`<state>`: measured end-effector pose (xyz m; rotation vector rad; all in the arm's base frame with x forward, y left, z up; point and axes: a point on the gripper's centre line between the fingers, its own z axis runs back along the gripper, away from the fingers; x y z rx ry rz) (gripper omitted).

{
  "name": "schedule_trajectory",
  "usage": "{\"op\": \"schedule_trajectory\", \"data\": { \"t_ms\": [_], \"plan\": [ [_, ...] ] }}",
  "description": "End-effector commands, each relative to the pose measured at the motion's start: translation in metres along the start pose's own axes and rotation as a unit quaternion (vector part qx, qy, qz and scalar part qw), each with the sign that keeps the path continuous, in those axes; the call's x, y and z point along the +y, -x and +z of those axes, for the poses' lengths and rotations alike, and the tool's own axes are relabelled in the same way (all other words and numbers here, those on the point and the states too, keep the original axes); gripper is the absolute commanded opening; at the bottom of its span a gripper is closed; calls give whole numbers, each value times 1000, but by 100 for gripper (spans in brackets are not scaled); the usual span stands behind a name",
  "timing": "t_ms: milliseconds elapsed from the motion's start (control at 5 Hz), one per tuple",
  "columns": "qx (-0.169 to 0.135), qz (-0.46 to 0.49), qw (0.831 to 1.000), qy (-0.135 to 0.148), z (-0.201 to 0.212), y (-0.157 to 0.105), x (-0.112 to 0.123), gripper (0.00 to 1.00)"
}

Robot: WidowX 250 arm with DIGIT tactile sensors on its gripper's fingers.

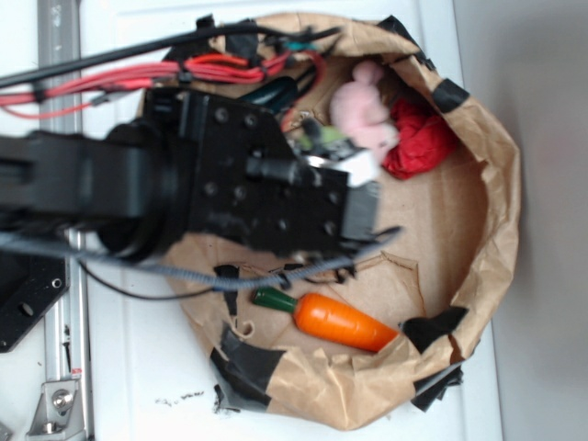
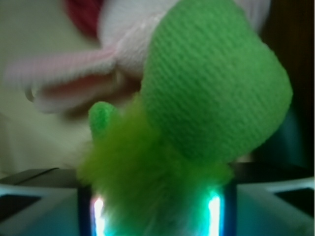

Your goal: Grab the green animal.

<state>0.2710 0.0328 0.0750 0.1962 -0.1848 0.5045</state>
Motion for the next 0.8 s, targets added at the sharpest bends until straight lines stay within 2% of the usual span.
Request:
{"op": "schedule_trajectory", "data": {
  "t_ms": [0,200,400,600],
  "plan": [
    [25,-115,993,10,108,-25,-3,0],
    [64,-162,984,34,105,-17,-15,0],
    [73,-203,974,71,111,-3,-25,0],
    [47,-200,977,60,110,0,-29,0]
  ]
}}
